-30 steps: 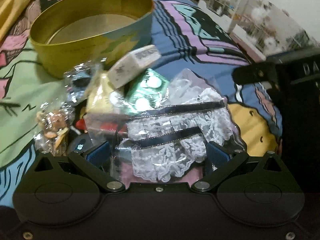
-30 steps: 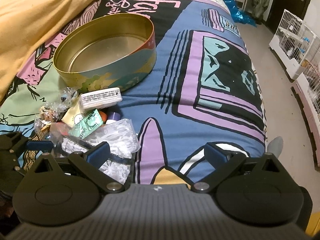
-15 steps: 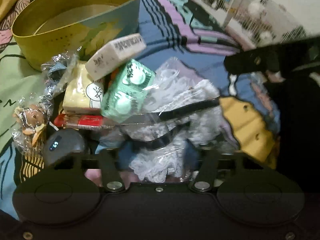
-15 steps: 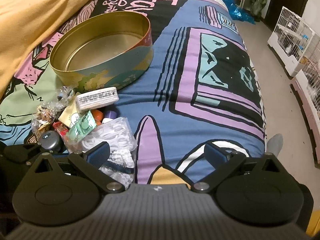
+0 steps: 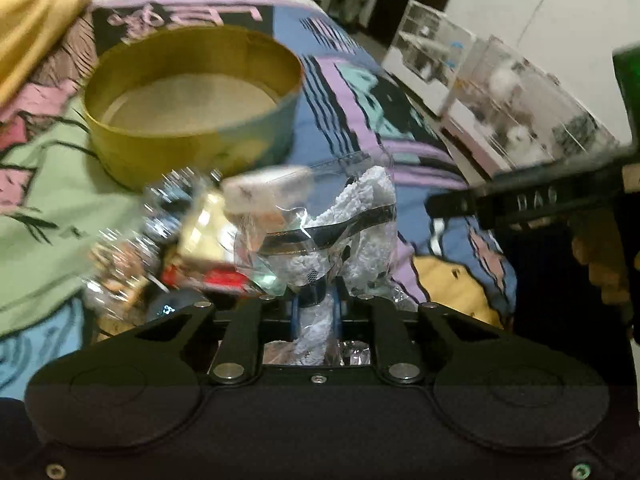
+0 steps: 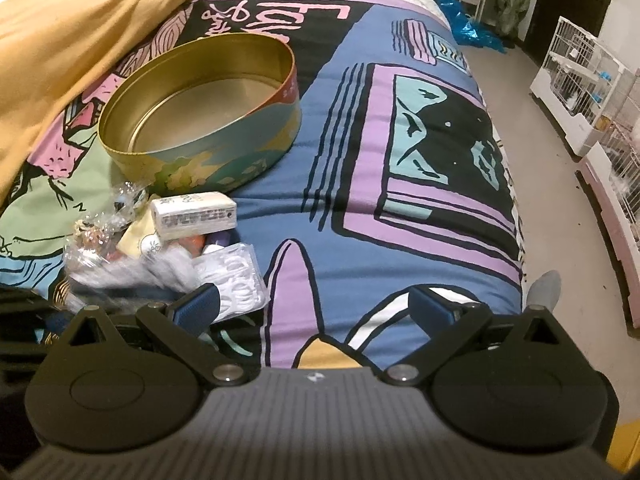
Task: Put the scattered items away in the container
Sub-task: 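Close the left gripper on the lace-filled plastic bag, then lift the lace bag with the left gripper and carry it over the gold tin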
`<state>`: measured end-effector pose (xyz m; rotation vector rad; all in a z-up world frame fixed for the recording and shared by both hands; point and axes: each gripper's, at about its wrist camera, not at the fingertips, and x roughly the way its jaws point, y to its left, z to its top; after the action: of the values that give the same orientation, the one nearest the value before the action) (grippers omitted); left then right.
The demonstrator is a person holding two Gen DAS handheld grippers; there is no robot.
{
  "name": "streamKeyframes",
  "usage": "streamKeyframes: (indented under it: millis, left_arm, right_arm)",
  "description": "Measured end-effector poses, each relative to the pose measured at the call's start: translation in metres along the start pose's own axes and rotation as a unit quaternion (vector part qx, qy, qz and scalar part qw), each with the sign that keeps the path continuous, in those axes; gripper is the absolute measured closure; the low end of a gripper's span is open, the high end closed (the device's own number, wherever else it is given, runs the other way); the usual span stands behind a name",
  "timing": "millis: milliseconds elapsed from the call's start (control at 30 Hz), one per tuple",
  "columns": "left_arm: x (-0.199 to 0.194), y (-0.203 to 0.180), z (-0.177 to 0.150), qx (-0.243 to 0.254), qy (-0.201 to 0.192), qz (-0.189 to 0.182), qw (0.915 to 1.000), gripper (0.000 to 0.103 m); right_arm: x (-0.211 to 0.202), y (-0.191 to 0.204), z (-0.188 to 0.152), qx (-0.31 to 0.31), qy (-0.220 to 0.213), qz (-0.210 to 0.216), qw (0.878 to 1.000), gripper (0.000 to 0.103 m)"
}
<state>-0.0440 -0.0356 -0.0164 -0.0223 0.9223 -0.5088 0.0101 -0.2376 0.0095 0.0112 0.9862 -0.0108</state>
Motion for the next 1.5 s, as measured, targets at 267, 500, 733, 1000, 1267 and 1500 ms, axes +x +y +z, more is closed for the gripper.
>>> streamKeyframes:
  millis: [267, 500, 733, 1000, 1267, 1500]
  left_arm:
    - [-0.034, 0.021, 0.017, -0.035, -0.049, 0.027, 0.9978, 0.090]
    - [-0.056, 0.041, 0.037, -0.055, -0.082, 0.051, 0.9938, 0.090]
    - [-0.076, 0.056, 0.063, -0.062, -0.117, 0.068, 0.9889, 0.090]
    - [-0.084, 0.057, 0.079, -0.058, -0.130, 0.074, 0.9870, 0.090]
    - [-0.087, 0.055, 0.095, -0.050, -0.141, 0.076, 0.9858, 0.090]
    - [-0.088, 0.051, 0.113, -0.035, -0.147, 0.077, 0.9855, 0.090]
  right_arm:
    - [-0.004, 0.001, -0.002, -0.005, -0.002, 0.002, 1.000, 0.000]
    - [-0.003, 0.002, -0.002, -0.005, -0.003, 0.003, 1.000, 0.000]
    - [0.000, 0.004, -0.002, -0.009, 0.003, 0.004, 1.000, 0.000]
    - [0.002, 0.006, -0.001, -0.014, 0.007, 0.006, 1.000, 0.000]
    - [0.007, 0.008, -0.001, -0.019, 0.011, 0.010, 1.000, 0.000]
    - [0.009, 0.008, 0.000, -0.020, 0.012, 0.012, 1.000, 0.000]
